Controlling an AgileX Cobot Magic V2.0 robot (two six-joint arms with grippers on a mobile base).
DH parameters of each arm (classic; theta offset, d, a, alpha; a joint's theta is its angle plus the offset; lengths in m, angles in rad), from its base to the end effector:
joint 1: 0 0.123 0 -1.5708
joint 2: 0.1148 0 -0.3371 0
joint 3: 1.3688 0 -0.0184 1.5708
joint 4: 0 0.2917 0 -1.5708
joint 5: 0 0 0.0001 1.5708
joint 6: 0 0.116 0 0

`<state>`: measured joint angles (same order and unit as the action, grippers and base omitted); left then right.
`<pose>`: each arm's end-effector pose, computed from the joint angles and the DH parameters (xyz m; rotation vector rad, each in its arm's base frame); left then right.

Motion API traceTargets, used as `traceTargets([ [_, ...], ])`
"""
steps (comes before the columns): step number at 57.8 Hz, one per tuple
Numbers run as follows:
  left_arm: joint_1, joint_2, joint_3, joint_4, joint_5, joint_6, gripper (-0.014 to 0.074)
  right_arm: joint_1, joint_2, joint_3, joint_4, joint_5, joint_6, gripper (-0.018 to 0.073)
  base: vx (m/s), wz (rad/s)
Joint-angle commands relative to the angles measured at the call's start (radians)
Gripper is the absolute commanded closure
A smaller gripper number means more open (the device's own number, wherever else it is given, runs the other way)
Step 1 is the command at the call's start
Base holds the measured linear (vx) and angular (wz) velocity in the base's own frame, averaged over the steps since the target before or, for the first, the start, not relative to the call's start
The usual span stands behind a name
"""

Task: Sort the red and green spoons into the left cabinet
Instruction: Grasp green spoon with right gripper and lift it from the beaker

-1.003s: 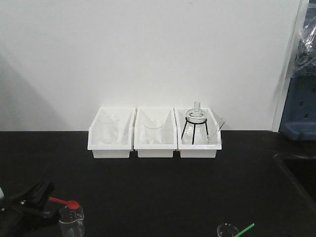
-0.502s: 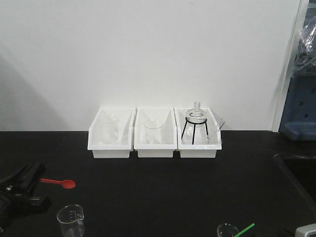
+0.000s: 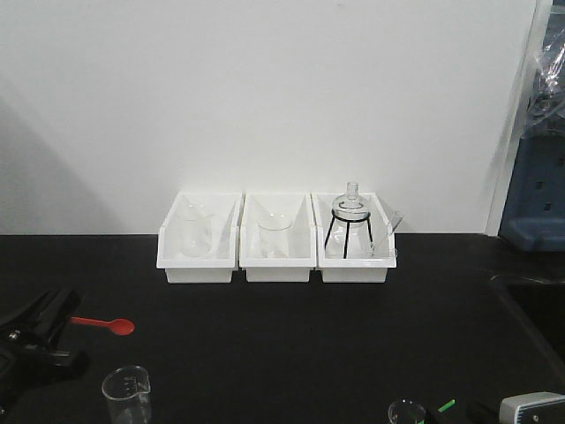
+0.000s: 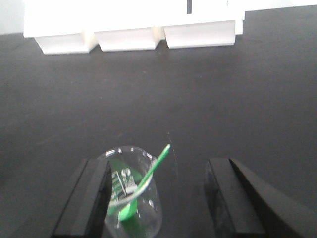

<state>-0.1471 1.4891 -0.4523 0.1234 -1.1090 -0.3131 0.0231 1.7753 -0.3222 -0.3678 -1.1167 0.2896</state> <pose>0.3046 -0.0580 0.2513 0.0131 1.4280 -0.4125 0.2878 0.0441 0.1311 -0.1391 1.8465 0.4049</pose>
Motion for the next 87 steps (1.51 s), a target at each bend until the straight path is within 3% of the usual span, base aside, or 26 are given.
traceTargets([
  [1, -0.004, -0.034, -0.02, -0.012, -0.079, -0.009, 0.0604, 0.001, -0.007, -0.036, 0.0, -0.139, 0.011, 0.0091, 0.0, 0.0],
  [28, -0.004, -0.034, -0.02, -0.012, -0.079, -0.009, 0.0604, 0.001, 0.05, -0.087, -0.006, -0.156, 0.036, 0.0179, 0.0, 0.0],
  [58, -0.004, -0.034, -0.02, -0.012, -0.079, -0.009, 0.0604, 0.001, 0.05, -0.096, -0.026, -0.151, 0.053, 0.0475, 0.0, 0.0],
  [66, -0.004, -0.034, -0.02, -0.012, -0.079, -0.009, 0.0604, 0.001, 0.044, -0.096, -0.049, -0.175, 0.104, 0.0531, 0.0, 0.0],
  [87, -0.004, -0.034, -0.02, -0.012, -0.087, -0.01, 0.0604, 0.001, -0.039, -0.095, -0.078, -0.169, 0.135, 0.0562, 0.0, 0.0],
])
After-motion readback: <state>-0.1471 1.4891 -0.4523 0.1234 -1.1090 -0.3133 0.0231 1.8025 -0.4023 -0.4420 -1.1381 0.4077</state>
